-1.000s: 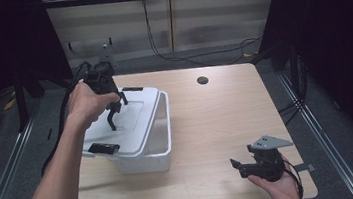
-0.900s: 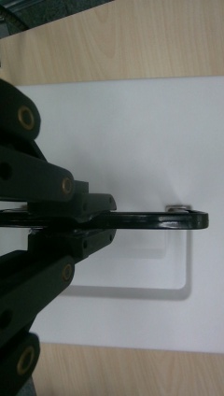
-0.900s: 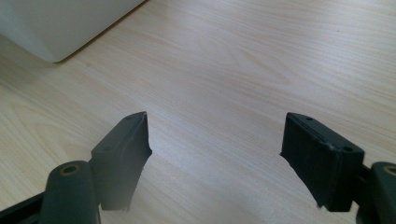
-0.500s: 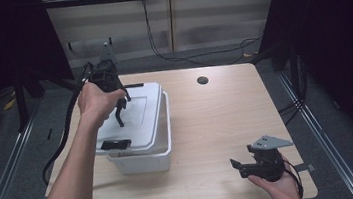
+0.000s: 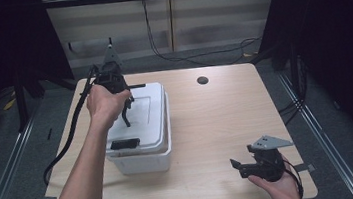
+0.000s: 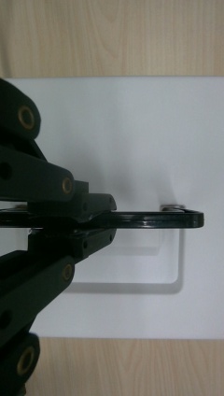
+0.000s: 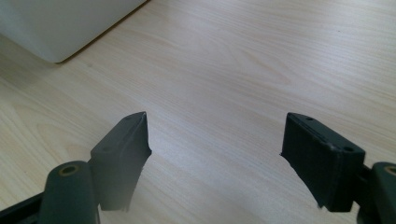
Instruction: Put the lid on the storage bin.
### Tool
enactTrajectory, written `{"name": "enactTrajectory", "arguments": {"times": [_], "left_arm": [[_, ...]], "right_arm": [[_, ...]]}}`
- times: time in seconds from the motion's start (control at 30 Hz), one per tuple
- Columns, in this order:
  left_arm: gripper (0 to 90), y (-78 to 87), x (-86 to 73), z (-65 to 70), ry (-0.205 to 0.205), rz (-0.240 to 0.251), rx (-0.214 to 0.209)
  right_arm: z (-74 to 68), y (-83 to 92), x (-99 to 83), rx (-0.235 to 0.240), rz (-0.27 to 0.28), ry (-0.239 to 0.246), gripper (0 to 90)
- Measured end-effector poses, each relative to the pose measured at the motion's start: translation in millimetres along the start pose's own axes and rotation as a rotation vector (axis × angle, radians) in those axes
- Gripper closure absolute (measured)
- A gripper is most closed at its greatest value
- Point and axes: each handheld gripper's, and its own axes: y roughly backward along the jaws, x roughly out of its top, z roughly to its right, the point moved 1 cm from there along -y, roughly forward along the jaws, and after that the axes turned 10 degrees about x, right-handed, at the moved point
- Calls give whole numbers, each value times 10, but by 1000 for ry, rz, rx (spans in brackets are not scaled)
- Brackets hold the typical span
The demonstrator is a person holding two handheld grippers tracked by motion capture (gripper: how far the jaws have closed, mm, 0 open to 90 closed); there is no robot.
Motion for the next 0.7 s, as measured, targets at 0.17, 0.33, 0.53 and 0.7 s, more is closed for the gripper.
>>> {"name": "enactTrajectory", "arguments": {"times": [0.17,0.33,0.53,0.7], "left_arm": [[846,-32,-2,45,-5,-6,0],[846,-52,-13,62,13,-1,17],[846,-78,-27,100,23,4,20],[846,-101,-33,115,22,5,15]], "right_arm": [[0,0,0,0,-1,2,226],[1,-2,0,0,-1,2,226],[3,-1,-1,-2,0,0,223],[2,-2,-1,-1,0,-1,223]]}}
